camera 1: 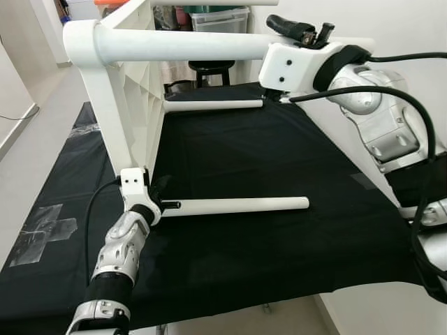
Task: Building children table
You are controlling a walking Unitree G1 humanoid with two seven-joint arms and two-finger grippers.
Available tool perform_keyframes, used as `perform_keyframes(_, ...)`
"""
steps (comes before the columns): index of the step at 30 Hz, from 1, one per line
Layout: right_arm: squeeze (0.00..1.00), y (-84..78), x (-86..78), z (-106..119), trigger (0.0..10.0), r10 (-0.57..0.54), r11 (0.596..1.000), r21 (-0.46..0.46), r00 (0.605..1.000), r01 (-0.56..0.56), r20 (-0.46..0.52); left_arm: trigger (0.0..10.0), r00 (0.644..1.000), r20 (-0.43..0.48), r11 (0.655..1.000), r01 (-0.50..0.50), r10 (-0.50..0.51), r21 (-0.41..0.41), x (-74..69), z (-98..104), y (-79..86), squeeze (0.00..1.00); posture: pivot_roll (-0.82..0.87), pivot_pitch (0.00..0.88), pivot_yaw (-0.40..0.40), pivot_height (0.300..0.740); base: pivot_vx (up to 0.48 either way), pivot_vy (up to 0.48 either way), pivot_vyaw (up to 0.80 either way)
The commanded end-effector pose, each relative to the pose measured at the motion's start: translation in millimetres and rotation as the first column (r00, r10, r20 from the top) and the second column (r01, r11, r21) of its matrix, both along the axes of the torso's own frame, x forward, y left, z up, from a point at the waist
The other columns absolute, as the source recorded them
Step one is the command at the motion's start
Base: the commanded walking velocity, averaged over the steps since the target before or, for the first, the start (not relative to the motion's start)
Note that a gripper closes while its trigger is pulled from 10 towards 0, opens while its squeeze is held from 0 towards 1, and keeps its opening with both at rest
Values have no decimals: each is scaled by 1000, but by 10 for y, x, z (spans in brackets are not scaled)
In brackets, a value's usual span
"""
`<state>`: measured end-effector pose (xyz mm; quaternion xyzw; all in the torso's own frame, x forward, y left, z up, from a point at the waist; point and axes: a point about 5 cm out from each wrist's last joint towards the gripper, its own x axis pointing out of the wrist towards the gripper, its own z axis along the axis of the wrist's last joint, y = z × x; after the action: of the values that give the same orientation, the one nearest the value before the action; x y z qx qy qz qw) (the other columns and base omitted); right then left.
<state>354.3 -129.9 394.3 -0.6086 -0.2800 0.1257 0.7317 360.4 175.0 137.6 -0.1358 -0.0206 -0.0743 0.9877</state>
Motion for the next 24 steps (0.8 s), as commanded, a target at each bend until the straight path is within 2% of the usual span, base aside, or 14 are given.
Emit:
perform_keyframes(1, 0, 41, -48, 139, 0, 36, 997, 61, 999, -38, 37, 10000, 999, -15, 999, -42, 42, 21, 3, -44, 99, 0, -230, 60, -1, 740, 0, 0, 0)
perform_keyframes(6, 0, 23, -50, 148, 0, 36, 997, 70, 999, -38, 36, 10000, 992, -44, 993, -114, 116, 41, -2, -123, 252, 0, -237, 61, 1, 740, 0, 0, 0)
perform_keyframes(10, 0, -58, -56, 179, 0, 11, 996, 85, 999, -14, 40, 10000, 965, -55, 965, -252, 256, 66, -20, -106, 638, 0, -239, 61, 3, 740, 0, 0, 0)
perform_keyframes(13, 0, -194, -59, 186, 0, -29, 995, 100, 999, 27, 26, 10000, 927, -48, 928, -370, 372, 48, -83, -9, 1040, 0, -240, 61, 6, 740, 0, 0, 0)
perform_keyframes(15, 0, -194, -59, 186, 0, -29, 995, 100, 999, 27, 26, 10000, 927, -48, 928, -370, 372, 48, -83, -9, 1040, 0, -240, 61, 6, 740, 0, 0, 0)
perform_keyframes(16, 0, -250, -58, 176, 0, -47, 993, 106, 999, 45, 17, 10000, 912, -42, 913, -406, 407, 38, -113, 32, 1174, 0, -233, 60, 5, 740, 0, 0, 0)
perform_keyframes(17, 0, -250, -58, 176, 0, -47, 993, 106, 999, 45, 17, 10000, 912, -42, 913, -406, 407, 38, -113, 32, 1174, 0, -233, 60, 5, 740, 0, 0, 0)
perform_keyframes(18, 0, -318, -51, 154, 0, -71, 991, 115, 997, 70, 4, 10000, 901, -25, 901, -433, 433, 28, -139, 102, 1300, 0, -228, 58, 5, 740, 0, 0, 0)
perform_keyframes(19, 0, -318, -51, 154, 0, -71, 991, 115, 997, 70, 4, 10000, 901, -25, 901, -433, 433, 28, -139, 102, 1300, 0, -228, 58, 5, 740, 0, 0, 0)
perform_keyframes(20, 0, -498, -15, 75, 0, -138, 973, 180, 990, 143, -42, 10000, 896, 65, 897, -440, 438, 24, -119, 416, 1475, 0, -201, 47, -2, 740, 0, 0, 0)
perform_keyframes(21, 0, -498, -15, 75, 0, -138, 973, 180, 990, 143, -42, 10000, 896, 65, 897, -440, 438, 24, -119, 416, 1475, 0, -201, 47, -2, 740, 0, 0, 0)
perform_keyframes(22, 0, -560, 1, 42, 0, -161, 963, 208, 985, 171, -62, 10000, 898, 108, 902, -431, 426, 27, -97, 560, 1505, 0, -196, 46, -3, 740, 0, 0, 0)
perform_keyframes(23, 0, -642, 37, -22, 0, -176, 940, 276, 979, 200, -107, 10000, 907, 185, 917, -395, 378, 62, -46, 826, 1501, 0, -177, 40, -5, 740, 0, 0, 0)
perform_keyframes(24, 0, -689, 60, -67, 0, -182, 923, 319, 974, 217, -137, 10000, 910, 233, 924, -371, 343, 89, -21, 997, 1489, 0, -177, 40, -5, 740, 0, 0, 0)
